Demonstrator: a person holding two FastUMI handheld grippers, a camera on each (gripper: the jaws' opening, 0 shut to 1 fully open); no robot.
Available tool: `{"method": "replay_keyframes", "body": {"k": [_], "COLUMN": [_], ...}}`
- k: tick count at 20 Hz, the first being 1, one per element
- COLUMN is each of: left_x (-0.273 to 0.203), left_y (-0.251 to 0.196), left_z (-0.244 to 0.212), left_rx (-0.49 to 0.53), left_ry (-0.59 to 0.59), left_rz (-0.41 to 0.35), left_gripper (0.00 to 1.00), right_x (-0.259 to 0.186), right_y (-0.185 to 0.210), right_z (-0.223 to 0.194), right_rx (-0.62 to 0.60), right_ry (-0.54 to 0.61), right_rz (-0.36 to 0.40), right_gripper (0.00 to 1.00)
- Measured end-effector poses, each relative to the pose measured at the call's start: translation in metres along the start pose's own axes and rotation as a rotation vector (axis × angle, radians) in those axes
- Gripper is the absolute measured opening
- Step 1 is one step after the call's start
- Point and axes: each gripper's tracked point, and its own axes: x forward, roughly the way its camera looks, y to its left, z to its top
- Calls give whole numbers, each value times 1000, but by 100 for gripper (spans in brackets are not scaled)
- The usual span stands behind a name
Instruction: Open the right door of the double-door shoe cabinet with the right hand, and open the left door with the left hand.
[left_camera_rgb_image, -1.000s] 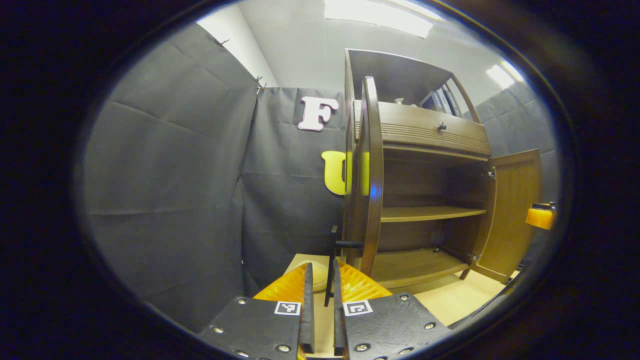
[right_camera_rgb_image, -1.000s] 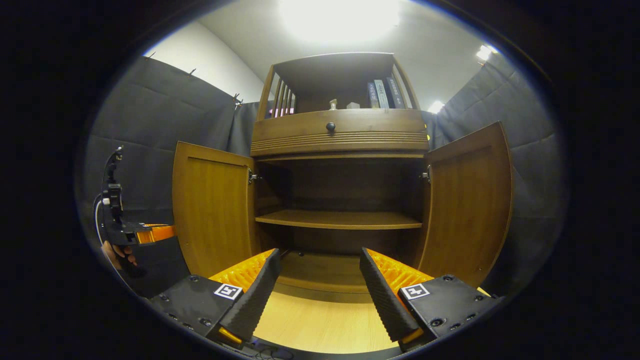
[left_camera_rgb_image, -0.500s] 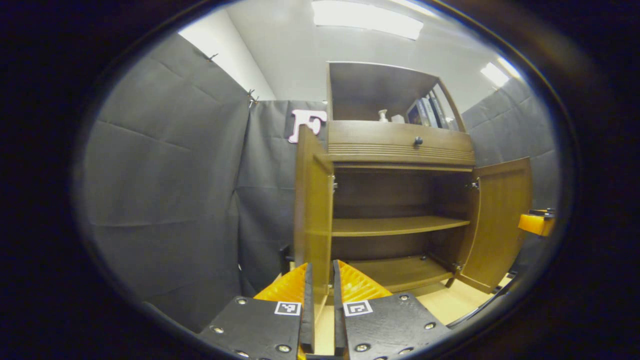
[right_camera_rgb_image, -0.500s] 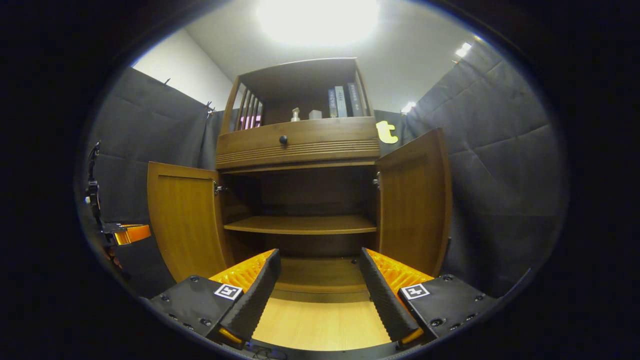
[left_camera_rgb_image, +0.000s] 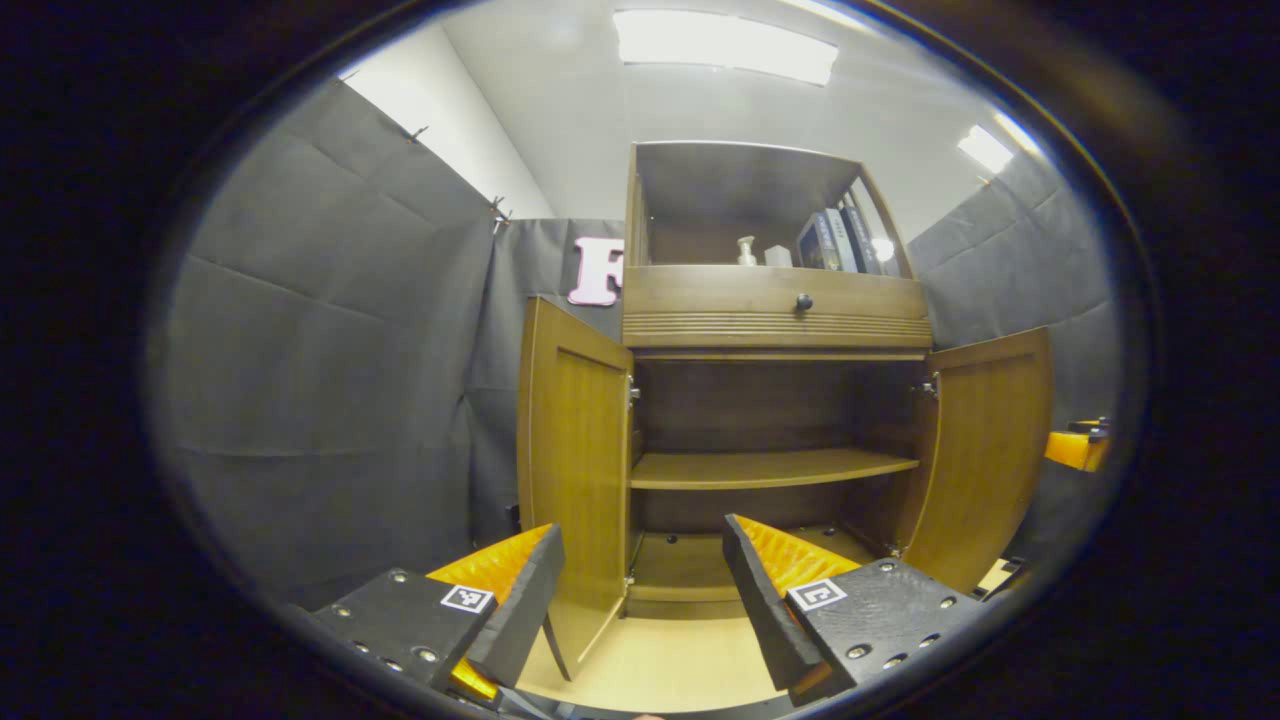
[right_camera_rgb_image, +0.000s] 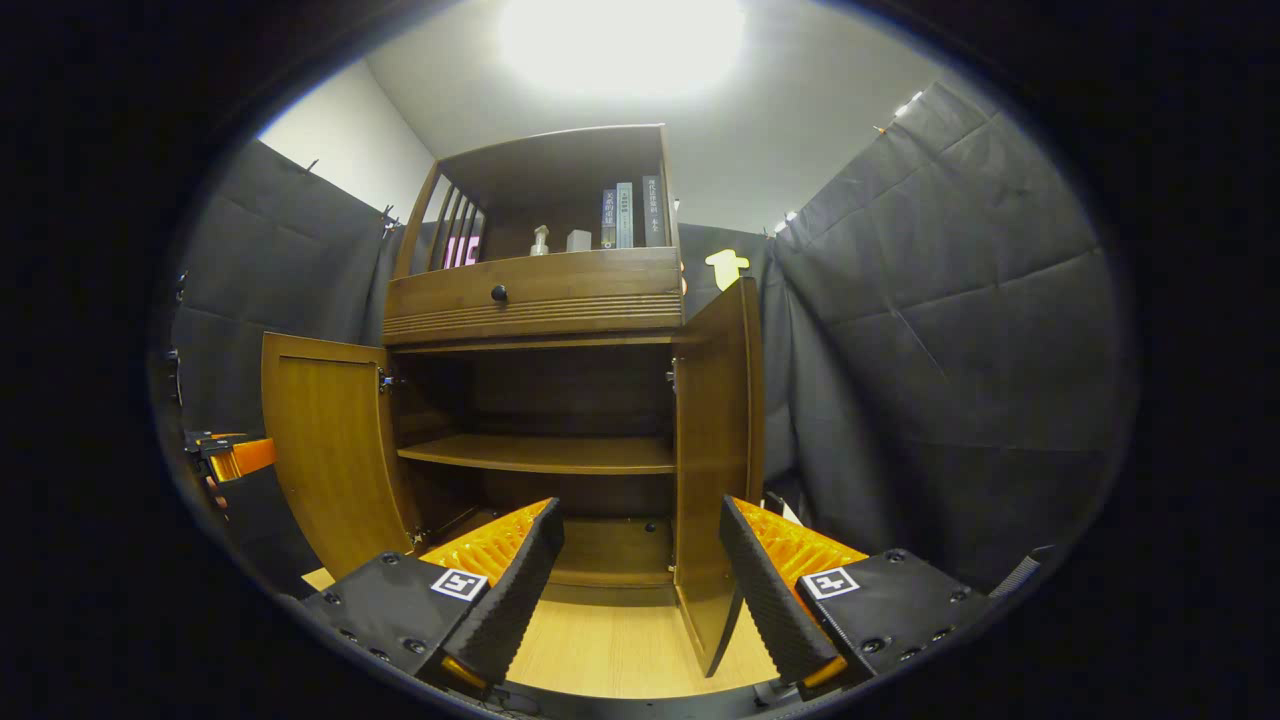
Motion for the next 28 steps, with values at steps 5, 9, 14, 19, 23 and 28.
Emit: {"method": "replay_keyframes", "body": {"k": [5, 9, 14, 19, 23, 28], "left_x": [-9, -13, -10, -10, -9, -6], "left_y": [13, 22, 25, 23, 23, 23], "left_z": [1, 2, 3, 6, 5, 5], "left_rx": [6, 23, 40, 58, 58, 60], "left_ry": [2, -3, -9, -20, -24, -23], "left_rz": [48, 71, 78, 70, 63, 58], "left_gripper": [92, 92, 92, 92, 92, 92], "right_x": [-3, -1, 2, 6, 8, 10], "right_y": [-12, -13, -12, -11, -10, -10], "right_z": [-1, -2, -1, -2, -2, -2], "right_rx": [1, -7, -16, -24, -27, -27], "right_ry": [-2, -4, -13, -11, -14, -14], "right_rz": [-24, -34, -44, -48, -51, -59], "right_gripper": [95, 98, 98, 95, 98, 98]}}
